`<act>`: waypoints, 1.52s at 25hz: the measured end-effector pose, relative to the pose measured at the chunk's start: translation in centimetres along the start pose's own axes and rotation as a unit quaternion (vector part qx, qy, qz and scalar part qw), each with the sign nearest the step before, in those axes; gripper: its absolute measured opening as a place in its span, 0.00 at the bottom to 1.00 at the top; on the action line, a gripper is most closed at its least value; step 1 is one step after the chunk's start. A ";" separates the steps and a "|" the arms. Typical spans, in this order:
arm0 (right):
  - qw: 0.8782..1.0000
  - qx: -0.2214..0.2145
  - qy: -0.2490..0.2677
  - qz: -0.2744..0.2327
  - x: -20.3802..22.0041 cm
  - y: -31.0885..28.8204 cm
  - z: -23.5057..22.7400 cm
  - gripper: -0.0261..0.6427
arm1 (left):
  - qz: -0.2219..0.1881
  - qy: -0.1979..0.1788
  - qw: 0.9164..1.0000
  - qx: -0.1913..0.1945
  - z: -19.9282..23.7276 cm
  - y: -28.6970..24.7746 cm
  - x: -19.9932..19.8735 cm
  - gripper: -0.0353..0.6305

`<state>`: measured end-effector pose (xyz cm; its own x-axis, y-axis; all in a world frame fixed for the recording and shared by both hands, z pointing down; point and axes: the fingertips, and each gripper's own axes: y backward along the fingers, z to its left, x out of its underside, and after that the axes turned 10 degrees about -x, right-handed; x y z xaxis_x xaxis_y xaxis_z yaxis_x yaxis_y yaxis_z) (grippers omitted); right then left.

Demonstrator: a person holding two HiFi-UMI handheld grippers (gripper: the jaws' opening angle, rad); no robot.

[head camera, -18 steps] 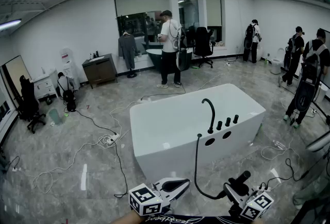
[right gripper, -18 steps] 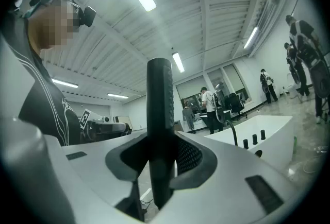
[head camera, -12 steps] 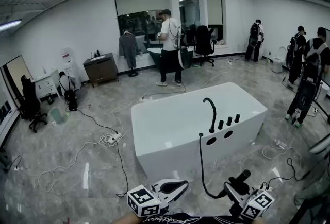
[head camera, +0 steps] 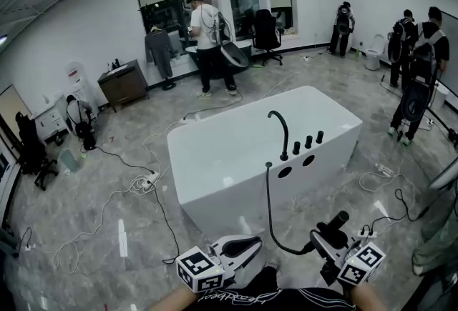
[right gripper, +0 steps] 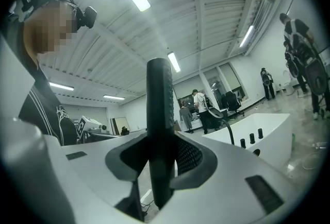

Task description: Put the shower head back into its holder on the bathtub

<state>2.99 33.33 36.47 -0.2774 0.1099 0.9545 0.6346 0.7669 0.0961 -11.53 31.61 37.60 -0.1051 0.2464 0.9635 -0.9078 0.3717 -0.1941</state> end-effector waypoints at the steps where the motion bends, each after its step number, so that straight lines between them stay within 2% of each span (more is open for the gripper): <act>1: 1.000 -0.001 -0.001 -0.004 -0.3 -0.1 -0.2 0.22 | 0.002 -0.001 1.000 0.005 0.1 -0.5 0.0 0.07; 4: 1.000 -0.002 -0.004 -0.015 -1.3 -0.3 -0.5 0.22 | 0.011 -0.003 1.000 0.026 0.3 -2.1 0.2 0.10; 8: 1.000 -0.002 -0.004 -0.023 -2.8 -1.1 -2.1 0.22 | 0.030 -0.007 0.998 0.061 1.0 -5.0 0.7 0.18; 12: 0.999 0.003 -0.017 -0.030 -4.3 -2.7 -4.8 0.22 | 0.049 -0.036 0.993 0.101 2.6 -8.7 1.7 0.27; 14: 0.999 0.006 -0.034 -0.037 -5.0 -3.6 -6.1 0.22 | 0.066 -0.054 0.989 0.121 3.6 -10.5 3.0 0.28; 17: 0.997 0.007 -0.049 -0.050 -6.7 -5.7 -8.2 0.22 | 0.097 -0.049 0.982 0.154 4.9 -13.7 4.6 0.30; 23: 0.993 -0.005 -0.085 -0.080 -11.0 -9.9 -12.4 0.22 | 0.154 -0.090 0.961 0.211 7.3 -18.8 7.7 0.32; 26: 0.991 -0.013 -0.098 -0.095 -13.3 -12.1 -14.5 0.22 | 0.174 -0.081 0.953 0.233 9.1 -21.1 9.2 0.32; 28: 0.991 -0.014 -0.095 -0.098 -14.6 -13.5 -15.7 0.22 | 0.185 -0.076 0.948 0.246 10.2 -22.5 10.0 0.32; 31: 0.992 -0.010 -0.081 -0.099 -16.3 -15.0 -17.5 0.22 | 0.204 -0.088 0.940 0.258 11.8 -24.6 11.5 0.32; 35: 0.993 0.003 -0.060 -0.099 -18.2 -15.5 -19.8 0.22 | 0.225 -0.072 0.935 0.263 14.0 -26.6 13.8 0.32; 38: 0.993 0.006 -0.054 -0.106 -19.4 -15.4 -21.0 0.22 | 0.225 -0.080 0.932 0.273 14.9 -28.0 15.0 0.30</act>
<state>13.81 6.10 22.39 -0.4800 0.0124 0.8772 0.5447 0.7881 0.2869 6.23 11.55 60.18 -0.5452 0.1151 0.8304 -0.8236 -0.2581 -0.5050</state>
